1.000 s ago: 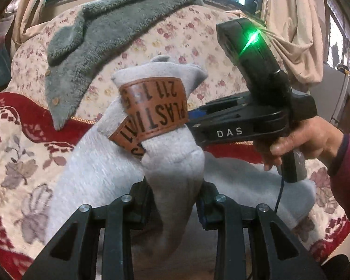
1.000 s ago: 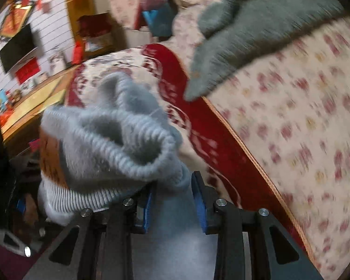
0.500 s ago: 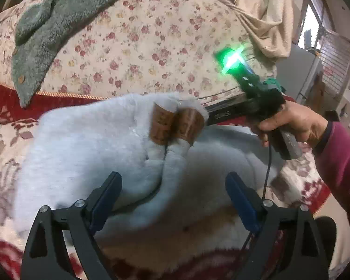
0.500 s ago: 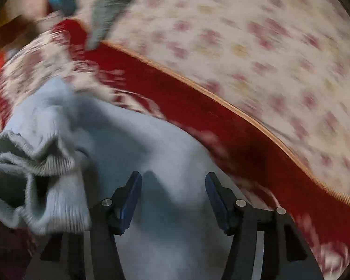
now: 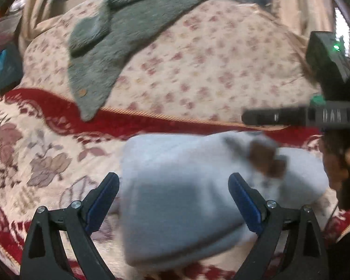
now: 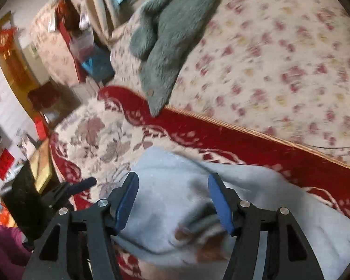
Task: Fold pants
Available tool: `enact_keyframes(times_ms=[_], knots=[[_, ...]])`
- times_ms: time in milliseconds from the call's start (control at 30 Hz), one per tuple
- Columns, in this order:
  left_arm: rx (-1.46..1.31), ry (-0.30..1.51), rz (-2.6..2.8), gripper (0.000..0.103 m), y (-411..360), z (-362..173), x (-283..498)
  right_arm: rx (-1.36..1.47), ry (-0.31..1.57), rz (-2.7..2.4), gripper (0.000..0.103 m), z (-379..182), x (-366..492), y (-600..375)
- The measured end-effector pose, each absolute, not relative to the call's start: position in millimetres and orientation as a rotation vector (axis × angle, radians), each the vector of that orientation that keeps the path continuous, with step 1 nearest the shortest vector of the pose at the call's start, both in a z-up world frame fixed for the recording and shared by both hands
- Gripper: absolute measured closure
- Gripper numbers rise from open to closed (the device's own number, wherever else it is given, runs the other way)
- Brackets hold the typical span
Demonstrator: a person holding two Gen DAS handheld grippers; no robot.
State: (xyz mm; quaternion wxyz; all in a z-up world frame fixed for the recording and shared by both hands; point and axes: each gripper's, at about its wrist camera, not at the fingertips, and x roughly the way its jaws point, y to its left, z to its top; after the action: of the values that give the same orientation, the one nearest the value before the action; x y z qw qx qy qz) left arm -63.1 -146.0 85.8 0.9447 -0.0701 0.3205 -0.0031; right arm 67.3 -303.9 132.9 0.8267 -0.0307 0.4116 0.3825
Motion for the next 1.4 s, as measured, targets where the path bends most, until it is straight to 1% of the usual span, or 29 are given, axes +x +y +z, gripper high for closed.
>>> enact_keyframes(times_ms=[133, 200, 233, 300, 333, 500, 600, 667, 767, 833, 900, 1033, 1100, 1167, 1233, 1400], knots=[[-0.186, 0.772, -0.003, 0.009, -131.7, 50.6, -55.0, -0.192, 0.967, 0.666, 0.037, 87.7, 57.3, -298.7], [-0.216, 0.804, -0.021, 0.009, -127.8, 35.3, -56.1, -0.243, 1.007, 0.598, 0.037, 57.8, 47.8, -318.0], [-0.232, 0.809, -0.03, 0.009, -126.5, 31.1, -57.6, -0.201, 1.034, 0.593, 0.037, 47.9, 43.1, -332.0], [-0.237, 0.796, -0.026, 0.007, -126.8, 31.7, -58.7, 0.002, 1.019, 0.611, 0.037, 34.9, 39.6, -361.2], [-0.228, 0.794, -0.021, 0.007, -128.2, 33.8, -58.5, 0.052, 1.001, 0.619, 0.037, 34.0, 37.5, -368.6], [-0.166, 0.72, -0.037, 0.007, -139.4, 68.0, -62.0, 0.091, 1.021, 0.612, 0.036, 54.3, 37.7, -380.0], [-0.16, 0.695, -0.063, 0.007, -145.7, 85.3, -49.8, 0.15, 0.949, 0.63, 0.036, 78.0, 30.4, -379.6], [-0.156, 0.702, -0.072, 0.007, -150.9, 93.6, -33.4, 0.113, 0.916, 0.595, 0.034, 90.7, 28.5, -375.7], [-0.117, 0.724, -0.074, 0.007, -161.6, 99.0, -6.8, -0.02, 0.906, 0.518, 0.033, 97.3, 32.5, -358.4], [-0.106, 0.767, -0.075, 0.007, -169.4, 97.3, 20.3, -0.052, 0.916, 0.514, 0.033, 96.4, 32.7, -350.9], [-0.127, 0.817, -0.116, 0.007, -174.9, 90.6, 40.9, -0.011, 0.938, 0.559, 0.033, 89.1, 29.8, -348.2], [-0.091, 0.918, -0.118, 0.007, -192.1, 60.6, 72.7, -0.038, 1.006, 0.538, 0.033, 55.3, 22.1, -349.1], [-0.05, 0.933, -0.089, 0.007, -198.7, 47.4, 79.3, 0.03, 0.986, 0.536, 0.033, 42.6, 15.3, -361.9], [-0.049, 0.917, -0.089, 0.007, -199.4, 45.1, 79.0, 0.091, 0.963, 0.537, 0.033, 40.6, 11.6, -371.8], [-0.057, 0.902, -0.09, 0.007, -197.4, 44.7, 75.6, 0.082, 0.957, 0.539, 0.033, 43.4, 10.5, -372.3], [-0.046, 0.806, -0.06, 0.007, -196.8, 63.0, 55.9, 0.139, 0.965, 0.544, 0.032, 56.4, 5.9, -385.2]])
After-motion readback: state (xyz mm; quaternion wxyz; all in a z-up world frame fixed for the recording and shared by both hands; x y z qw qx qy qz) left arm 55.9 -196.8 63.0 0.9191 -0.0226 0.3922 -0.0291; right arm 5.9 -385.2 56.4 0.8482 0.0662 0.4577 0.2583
